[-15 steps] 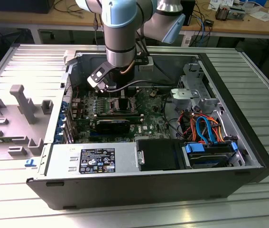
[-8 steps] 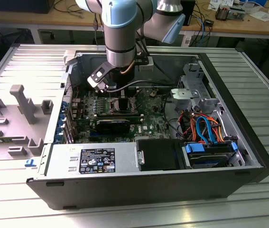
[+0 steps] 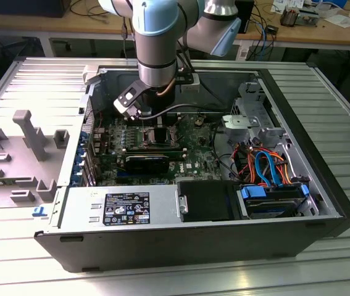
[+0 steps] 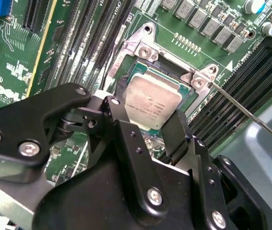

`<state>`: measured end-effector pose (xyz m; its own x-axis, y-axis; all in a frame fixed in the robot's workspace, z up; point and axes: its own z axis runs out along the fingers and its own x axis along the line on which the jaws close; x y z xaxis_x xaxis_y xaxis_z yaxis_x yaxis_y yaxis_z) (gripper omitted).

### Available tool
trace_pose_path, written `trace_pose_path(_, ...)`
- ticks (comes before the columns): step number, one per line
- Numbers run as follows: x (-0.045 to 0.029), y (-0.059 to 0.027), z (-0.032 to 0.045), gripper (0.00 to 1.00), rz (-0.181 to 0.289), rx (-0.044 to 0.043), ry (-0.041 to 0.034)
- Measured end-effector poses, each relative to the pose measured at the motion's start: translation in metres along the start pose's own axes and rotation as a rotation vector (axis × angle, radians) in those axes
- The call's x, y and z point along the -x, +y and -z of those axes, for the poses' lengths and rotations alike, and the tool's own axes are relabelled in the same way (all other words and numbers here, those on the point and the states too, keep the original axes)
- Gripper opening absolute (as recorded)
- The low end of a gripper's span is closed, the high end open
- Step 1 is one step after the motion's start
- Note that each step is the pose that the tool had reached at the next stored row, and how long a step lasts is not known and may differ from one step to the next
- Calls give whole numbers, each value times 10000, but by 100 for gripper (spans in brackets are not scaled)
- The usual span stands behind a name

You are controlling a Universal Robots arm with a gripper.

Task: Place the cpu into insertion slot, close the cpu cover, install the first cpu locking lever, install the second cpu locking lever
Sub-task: 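Place the cpu into insertion slot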

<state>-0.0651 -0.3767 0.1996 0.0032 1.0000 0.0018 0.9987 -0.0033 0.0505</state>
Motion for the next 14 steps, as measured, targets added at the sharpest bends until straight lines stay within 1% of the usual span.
trace_pose_path(9, 0, 0, -1, 54, 0, 1, 1)
trace_pose_path(11, -1, 3, 41, 54, 0, 2, 2)
trace_pose_path(12, 0, 3, 43, 54, 0, 3, 4)
trace_pose_path(14, 0, 2, 27, 54, -65, 1, -2)
